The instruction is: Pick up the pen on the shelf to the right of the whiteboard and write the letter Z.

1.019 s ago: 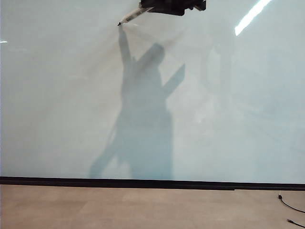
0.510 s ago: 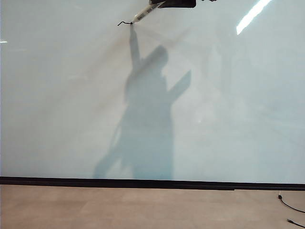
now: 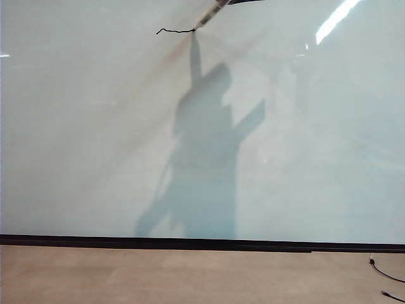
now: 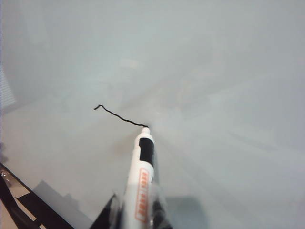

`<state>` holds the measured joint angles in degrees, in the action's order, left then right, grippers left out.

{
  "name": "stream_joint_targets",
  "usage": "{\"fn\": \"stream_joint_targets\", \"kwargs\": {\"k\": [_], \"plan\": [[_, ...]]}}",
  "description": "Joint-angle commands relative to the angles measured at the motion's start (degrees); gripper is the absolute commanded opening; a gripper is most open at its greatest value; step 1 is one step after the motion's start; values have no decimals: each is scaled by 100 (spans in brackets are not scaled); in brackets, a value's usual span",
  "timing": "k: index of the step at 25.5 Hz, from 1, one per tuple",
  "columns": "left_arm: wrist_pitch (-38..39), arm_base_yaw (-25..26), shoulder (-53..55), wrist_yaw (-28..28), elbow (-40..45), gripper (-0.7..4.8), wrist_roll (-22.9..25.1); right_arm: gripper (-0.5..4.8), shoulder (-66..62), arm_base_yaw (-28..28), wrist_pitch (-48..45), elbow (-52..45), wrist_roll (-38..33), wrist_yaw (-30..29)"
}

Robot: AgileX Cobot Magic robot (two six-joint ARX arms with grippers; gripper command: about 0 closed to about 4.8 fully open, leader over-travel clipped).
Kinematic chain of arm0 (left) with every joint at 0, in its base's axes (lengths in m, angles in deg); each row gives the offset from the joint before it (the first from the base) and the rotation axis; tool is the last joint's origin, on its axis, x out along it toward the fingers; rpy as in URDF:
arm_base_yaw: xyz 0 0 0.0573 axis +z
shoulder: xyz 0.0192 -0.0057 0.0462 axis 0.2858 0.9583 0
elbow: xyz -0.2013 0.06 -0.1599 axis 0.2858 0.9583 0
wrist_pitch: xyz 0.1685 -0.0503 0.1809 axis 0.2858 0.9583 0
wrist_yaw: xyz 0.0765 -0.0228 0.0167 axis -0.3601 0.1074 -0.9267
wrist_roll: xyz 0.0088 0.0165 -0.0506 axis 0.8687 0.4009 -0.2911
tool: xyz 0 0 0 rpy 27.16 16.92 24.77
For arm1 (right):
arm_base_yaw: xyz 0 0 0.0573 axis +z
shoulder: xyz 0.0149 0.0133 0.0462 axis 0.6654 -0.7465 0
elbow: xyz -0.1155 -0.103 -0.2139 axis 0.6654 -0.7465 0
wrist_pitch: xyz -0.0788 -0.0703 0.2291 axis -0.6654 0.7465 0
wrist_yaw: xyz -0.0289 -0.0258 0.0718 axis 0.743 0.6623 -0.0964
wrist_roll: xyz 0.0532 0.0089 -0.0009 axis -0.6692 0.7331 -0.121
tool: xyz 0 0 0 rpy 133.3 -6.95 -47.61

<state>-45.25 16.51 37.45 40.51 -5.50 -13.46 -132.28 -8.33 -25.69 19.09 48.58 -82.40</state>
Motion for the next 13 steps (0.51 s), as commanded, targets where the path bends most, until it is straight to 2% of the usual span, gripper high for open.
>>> {"fn": "stream_joint_targets", "kwargs": {"k": [1,13], "plan": [[-33,0,2,2,-13,-5,24,-6,90,-68,0,31,37,254],[-33,-2,2,2,-13,-4,24,-6,505,-216,-221,-492,33,490]]}}
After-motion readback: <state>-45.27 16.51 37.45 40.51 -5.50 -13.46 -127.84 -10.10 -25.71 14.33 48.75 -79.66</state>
